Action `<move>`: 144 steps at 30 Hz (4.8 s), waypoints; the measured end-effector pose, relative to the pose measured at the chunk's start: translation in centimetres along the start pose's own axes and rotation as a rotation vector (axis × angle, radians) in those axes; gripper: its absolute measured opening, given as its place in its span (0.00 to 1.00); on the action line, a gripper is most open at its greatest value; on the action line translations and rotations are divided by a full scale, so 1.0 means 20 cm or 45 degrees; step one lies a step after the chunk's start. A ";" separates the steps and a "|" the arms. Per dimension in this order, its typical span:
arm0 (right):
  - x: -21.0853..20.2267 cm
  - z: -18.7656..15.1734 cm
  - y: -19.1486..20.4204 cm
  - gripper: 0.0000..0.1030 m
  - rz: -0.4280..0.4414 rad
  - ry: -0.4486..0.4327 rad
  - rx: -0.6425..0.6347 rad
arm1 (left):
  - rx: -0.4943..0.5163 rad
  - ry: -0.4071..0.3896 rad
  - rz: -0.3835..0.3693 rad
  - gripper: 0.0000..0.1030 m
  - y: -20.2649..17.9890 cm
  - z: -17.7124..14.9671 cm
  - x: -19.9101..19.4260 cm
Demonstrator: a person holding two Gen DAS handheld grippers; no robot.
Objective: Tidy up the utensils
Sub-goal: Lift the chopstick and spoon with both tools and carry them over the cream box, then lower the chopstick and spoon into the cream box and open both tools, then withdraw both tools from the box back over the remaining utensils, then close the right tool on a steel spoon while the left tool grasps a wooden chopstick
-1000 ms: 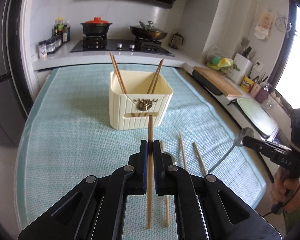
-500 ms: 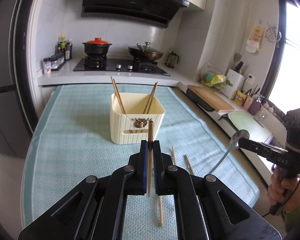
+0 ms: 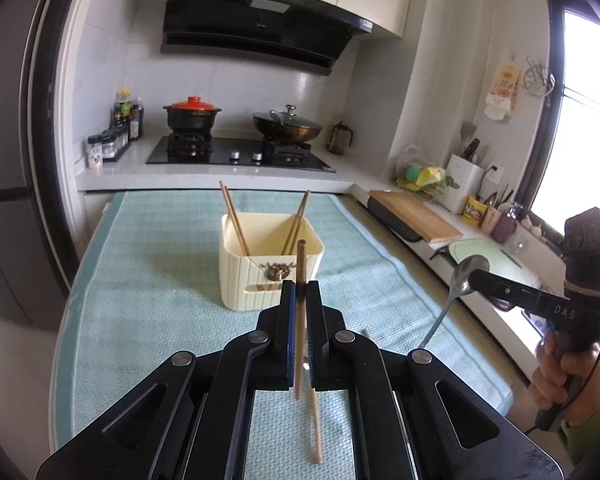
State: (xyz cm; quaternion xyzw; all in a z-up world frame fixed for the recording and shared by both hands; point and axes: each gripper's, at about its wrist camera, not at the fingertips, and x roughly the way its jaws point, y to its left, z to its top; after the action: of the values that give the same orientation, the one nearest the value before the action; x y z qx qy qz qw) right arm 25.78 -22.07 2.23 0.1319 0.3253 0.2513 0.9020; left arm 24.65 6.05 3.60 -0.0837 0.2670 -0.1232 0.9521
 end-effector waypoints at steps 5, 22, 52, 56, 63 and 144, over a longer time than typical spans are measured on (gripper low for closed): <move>0.04 0.05 0.02 0.04 0.022 -0.006 -0.008 | -0.002 -0.010 0.003 0.02 0.02 0.04 0.01; 0.30 0.54 0.07 0.04 0.075 -0.129 -0.064 | 0.014 -0.139 0.033 0.02 0.10 0.53 0.17; 1.42 0.54 -0.51 0.11 -0.024 0.155 0.220 | -0.073 0.178 0.135 0.29 0.32 0.55 1.25; 1.35 0.58 -0.48 0.62 -0.037 0.126 0.189 | -0.070 0.116 0.175 0.64 0.33 0.56 1.15; 1.03 0.63 -0.35 0.62 -0.047 0.053 0.089 | 0.003 0.140 0.191 0.77 0.29 0.44 0.85; 0.20 -0.68 -0.35 0.71 -0.458 0.289 0.010 | 0.031 0.431 0.272 0.99 -0.08 -0.77 0.60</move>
State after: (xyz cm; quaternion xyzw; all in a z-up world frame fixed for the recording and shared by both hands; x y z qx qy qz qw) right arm 22.11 -24.79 -12.98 0.0459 0.4442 0.0983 0.8893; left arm 26.07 -0.21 -14.90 -0.0215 0.4292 -0.0372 0.9022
